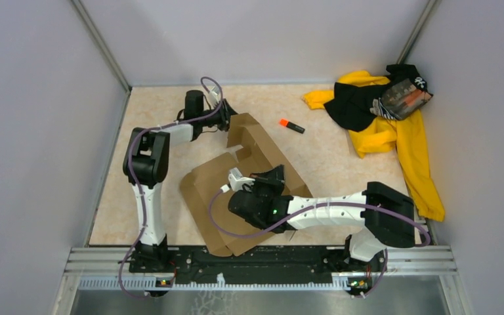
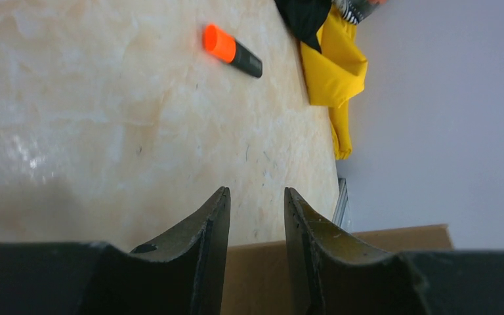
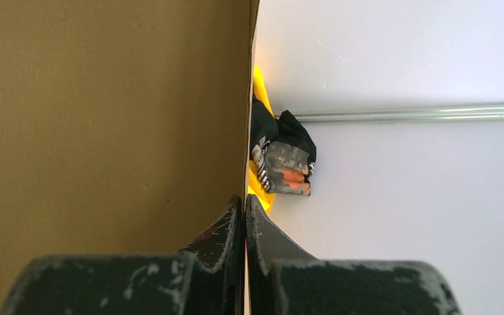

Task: Fold the paper box

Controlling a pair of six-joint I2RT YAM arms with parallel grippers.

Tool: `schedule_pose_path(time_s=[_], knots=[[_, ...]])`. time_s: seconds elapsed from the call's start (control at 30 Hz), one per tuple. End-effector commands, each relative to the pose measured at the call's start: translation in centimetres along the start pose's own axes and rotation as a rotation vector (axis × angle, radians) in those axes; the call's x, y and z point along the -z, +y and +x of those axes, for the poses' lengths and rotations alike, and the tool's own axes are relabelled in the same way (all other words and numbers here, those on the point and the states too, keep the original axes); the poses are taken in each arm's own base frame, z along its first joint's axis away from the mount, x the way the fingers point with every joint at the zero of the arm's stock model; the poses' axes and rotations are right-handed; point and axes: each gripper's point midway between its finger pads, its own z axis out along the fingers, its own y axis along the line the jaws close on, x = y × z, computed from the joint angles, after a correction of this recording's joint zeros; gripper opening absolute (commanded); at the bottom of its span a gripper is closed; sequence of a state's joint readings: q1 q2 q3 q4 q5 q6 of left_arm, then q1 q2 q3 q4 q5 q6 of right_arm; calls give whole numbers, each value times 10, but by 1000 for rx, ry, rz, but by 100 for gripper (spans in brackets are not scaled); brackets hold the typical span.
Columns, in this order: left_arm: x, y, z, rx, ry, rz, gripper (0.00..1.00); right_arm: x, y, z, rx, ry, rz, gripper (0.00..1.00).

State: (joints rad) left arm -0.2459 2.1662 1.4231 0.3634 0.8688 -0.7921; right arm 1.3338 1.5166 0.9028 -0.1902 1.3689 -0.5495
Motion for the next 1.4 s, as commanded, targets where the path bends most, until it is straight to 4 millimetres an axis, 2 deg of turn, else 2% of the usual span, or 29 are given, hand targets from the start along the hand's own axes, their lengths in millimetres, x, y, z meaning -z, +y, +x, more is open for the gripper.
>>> schedule_pose_path(time_s=[0.0,0.37,0.97,1.2,1.37], knots=[[9,-30,4,-91,-5,54,42,3,0,-4,-46,-11,-1,0],[9,-47,15,-116,16,75,41,1,-4,9,-90,18,-5,0],[17,-58,45,-137,45,82,41,-2,-3,11,-108,23,-8,0],[23,-51,57,-136,52,51,41,-2,-3,11,-104,25,-5,0],[27,-42,75,-122,62,34,41,-2,1,12,-65,34,3,0]])
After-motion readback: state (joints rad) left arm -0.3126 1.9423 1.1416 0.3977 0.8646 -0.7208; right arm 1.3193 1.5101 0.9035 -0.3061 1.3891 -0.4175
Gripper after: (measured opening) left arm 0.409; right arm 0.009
